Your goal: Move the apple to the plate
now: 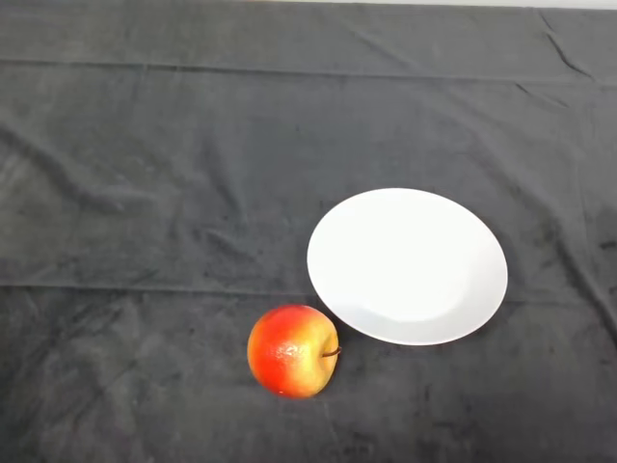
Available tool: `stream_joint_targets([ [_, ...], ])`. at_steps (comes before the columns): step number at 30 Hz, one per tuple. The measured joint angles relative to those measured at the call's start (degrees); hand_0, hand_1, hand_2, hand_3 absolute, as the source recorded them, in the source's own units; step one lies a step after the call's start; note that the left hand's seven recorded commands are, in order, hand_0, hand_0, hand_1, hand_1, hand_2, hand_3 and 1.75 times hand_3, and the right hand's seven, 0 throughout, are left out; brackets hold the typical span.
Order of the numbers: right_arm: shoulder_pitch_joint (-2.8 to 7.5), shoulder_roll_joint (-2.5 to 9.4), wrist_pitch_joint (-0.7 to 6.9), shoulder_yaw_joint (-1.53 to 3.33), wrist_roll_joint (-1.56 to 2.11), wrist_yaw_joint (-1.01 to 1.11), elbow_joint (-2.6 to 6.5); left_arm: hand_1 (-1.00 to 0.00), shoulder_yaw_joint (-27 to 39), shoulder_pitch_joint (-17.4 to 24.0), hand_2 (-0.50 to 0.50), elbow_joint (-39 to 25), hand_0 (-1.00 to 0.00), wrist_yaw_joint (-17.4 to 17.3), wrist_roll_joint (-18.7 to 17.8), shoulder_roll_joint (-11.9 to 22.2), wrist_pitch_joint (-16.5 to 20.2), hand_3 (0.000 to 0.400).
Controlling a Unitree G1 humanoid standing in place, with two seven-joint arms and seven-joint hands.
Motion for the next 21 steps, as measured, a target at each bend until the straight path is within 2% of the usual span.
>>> stream_joint_targets([
  [6, 0.00, 0.00, 0.00, 0.00, 0.00, 0.00, 0.00, 0.00, -4.4, 0.8, 0.00, -7.2, 0.00, 0.0, 3.9, -2.9, 0.0, 0.000],
  [13, 0.00, -0.04, 0.00, -0.02, 0.00, 0.01, 0.00, 0.00, -9.9, 6.2, 0.00, -20.4, 0.00, 0.2, 9.3, -4.7, 0.6, 0.000],
  [21, 0.00, -0.03, 0.00, -0.01, 0.00, 0.00, 0.00, 0.00, -16.0, 14.1, 0.00, -34.8, 0.00, 0.2, 15.2, -5.9, 6.6, 0.000],
])
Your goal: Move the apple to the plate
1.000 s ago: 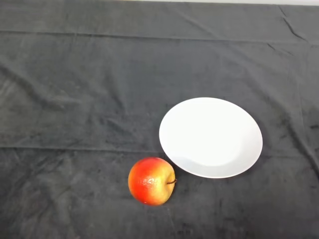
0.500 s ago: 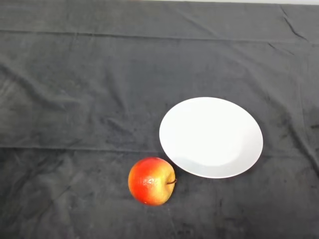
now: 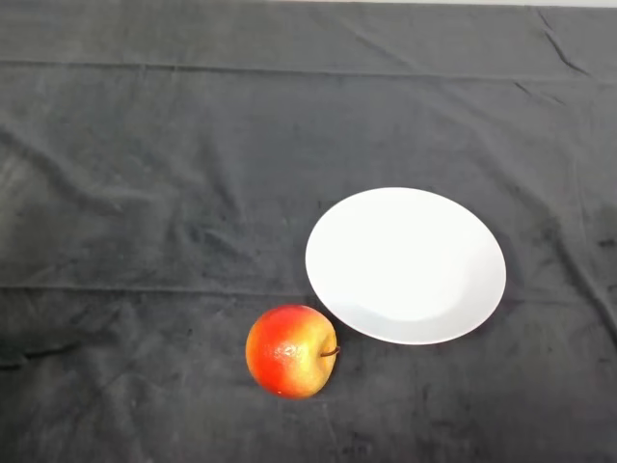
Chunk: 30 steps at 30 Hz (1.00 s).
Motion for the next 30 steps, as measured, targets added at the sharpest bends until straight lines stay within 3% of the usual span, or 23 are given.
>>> stream_joint_targets([
  [5, 0.00, 0.01, 0.00, 0.01, 0.00, 0.00, 0.00, 0.00, -3.3, 3.7, 0.00, -8.7, 0.00, -0.1, 2.4, -0.3, 4.9, 0.000],
  [13, 0.00, 0.00, 0.00, 0.01, 0.00, 0.00, 0.00, 0.00, -5.9, 6.2, 0.00, -18.1, 0.00, -0.5, 4.9, -1.0, 11.0, 0.000],
  [24, 0.00, 0.03, 0.00, 0.01, 0.00, -0.01, -0.01, 0.00, -12.3, 7.7, 0.00, -24.2, 0.00, -0.5, 8.3, -2.7, 16.2, 0.000],
  [30, 0.00, 0.03, 0.00, 0.01, 0.00, -0.01, -0.01, 0.00, -12.6, 8.2, 0.00, -25.3, 0.00, -0.9, 8.5, -3.1, 18.3, 0.000],
])
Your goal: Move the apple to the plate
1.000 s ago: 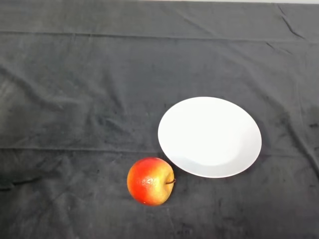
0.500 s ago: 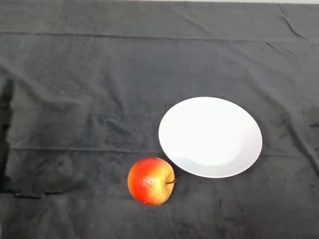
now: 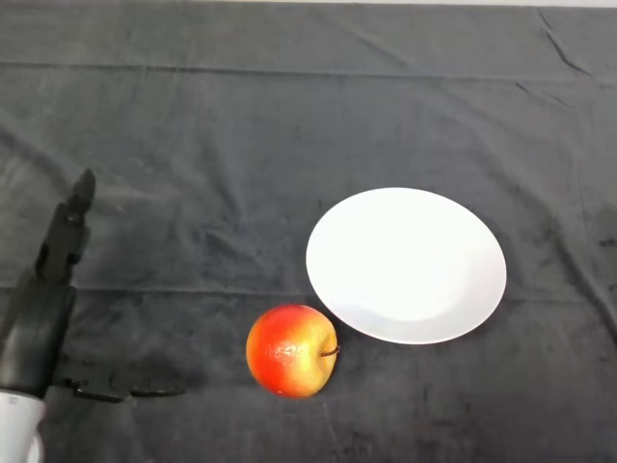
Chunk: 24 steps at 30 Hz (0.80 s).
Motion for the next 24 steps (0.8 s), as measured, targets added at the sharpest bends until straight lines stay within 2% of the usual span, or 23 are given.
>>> stream_joint_targets([
  [13, 0.00, 0.00, 0.00, 0.00, 0.00, -0.01, -0.01, 0.00, -4.5, 0.1, 0.00, 0.0, 0.00, -0.3, 0.5, -0.6, 2.0, 0.000],
  [24, 0.00, 0.00, 0.00, 0.00, 0.00, -0.03, -0.05, 0.00, -8.8, -0.4, 0.00, 0.0, 0.00, -0.2, 0.5, -0.7, 2.3, 0.000],
])
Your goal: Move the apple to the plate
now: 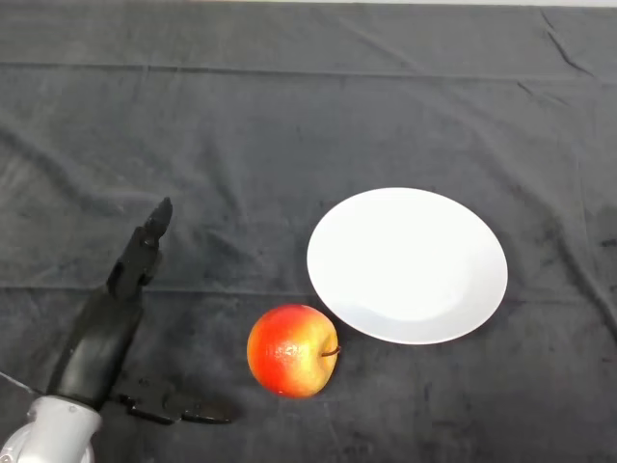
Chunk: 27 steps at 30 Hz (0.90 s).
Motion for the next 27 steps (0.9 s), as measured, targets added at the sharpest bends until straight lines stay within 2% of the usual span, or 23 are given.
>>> stream_joint_targets([
  [6, 0.00, 0.00, 0.00, 0.00, 0.00, -0.03, -0.02, 0.00, -2.1, -1.0, 0.00, 0.0, 0.00, 0.2, 0.3, -0.1, 0.5, 0.000],
  [10, 0.00, 0.00, 0.00, 0.00, 0.00, -0.11, -0.06, 0.00, -4.4, -3.2, 0.00, 0.6, 0.00, 0.8, 0.8, -1.0, 0.7, 0.000],
  [19, 0.00, 0.02, 0.00, 0.00, 0.00, -0.33, -0.15, 0.00, -9.2, -8.9, 0.00, 6.3, 0.00, 3.0, 1.0, -2.9, 0.9, 0.000],
  [27, 0.00, 0.02, 0.00, 0.00, 0.00, -0.36, -0.18, 0.00, -13.9, -11.9, 0.00, 11.2, 0.00, 3.9, 0.7, -3.9, 0.9, 0.000],
])
